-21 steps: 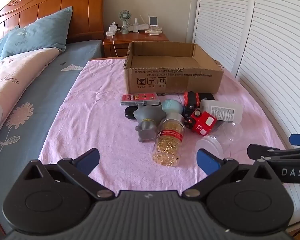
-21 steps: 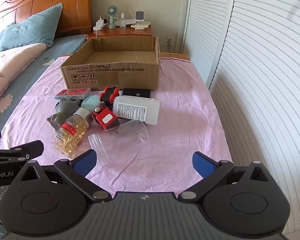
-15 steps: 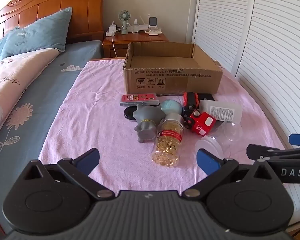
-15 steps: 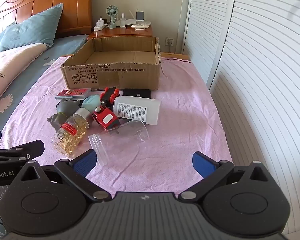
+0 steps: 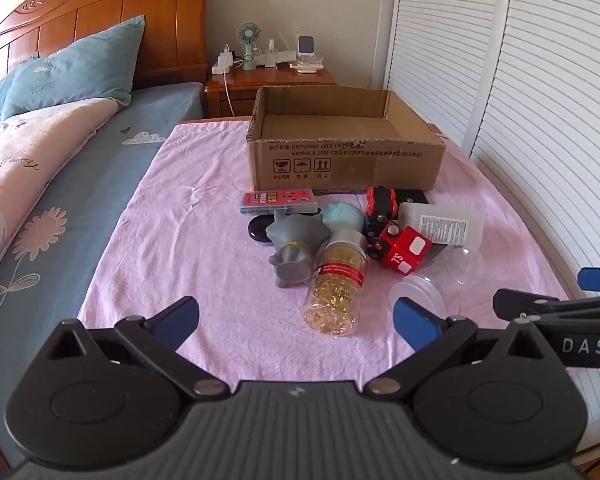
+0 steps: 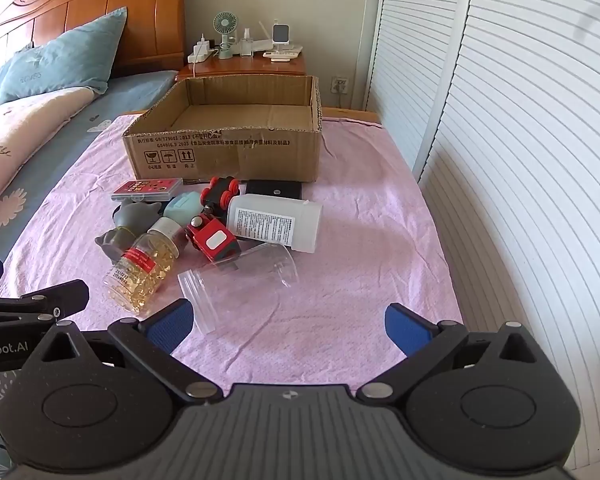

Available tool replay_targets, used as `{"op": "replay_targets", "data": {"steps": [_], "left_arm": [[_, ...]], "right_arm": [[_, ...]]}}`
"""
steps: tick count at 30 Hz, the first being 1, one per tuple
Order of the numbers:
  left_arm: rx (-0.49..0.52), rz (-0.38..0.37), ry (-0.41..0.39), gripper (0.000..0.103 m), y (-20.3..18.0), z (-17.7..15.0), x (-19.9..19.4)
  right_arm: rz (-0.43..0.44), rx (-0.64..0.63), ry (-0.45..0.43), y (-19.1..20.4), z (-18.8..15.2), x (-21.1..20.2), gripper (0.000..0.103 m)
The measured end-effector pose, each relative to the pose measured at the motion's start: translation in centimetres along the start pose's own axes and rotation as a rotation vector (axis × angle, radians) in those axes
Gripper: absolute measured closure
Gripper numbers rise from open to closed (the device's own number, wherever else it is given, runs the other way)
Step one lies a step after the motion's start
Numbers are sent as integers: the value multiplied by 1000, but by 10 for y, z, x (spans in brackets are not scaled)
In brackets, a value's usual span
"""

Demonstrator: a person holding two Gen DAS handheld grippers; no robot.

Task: Organize rigid objects

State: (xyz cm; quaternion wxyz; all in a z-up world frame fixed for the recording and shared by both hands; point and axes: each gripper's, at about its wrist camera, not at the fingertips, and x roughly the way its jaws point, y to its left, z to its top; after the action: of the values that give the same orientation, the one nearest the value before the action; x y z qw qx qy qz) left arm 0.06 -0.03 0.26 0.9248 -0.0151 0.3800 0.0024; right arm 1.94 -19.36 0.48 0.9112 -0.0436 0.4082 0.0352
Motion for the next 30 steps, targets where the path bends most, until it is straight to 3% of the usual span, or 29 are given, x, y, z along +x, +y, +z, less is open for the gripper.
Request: {"op": "replay_targets", "data": {"steps": [30], "left_arm": [[3, 3, -6, 1, -3, 0, -1]], "right_arm": [[-2, 5, -5, -5, 1, 0, 0]]}}
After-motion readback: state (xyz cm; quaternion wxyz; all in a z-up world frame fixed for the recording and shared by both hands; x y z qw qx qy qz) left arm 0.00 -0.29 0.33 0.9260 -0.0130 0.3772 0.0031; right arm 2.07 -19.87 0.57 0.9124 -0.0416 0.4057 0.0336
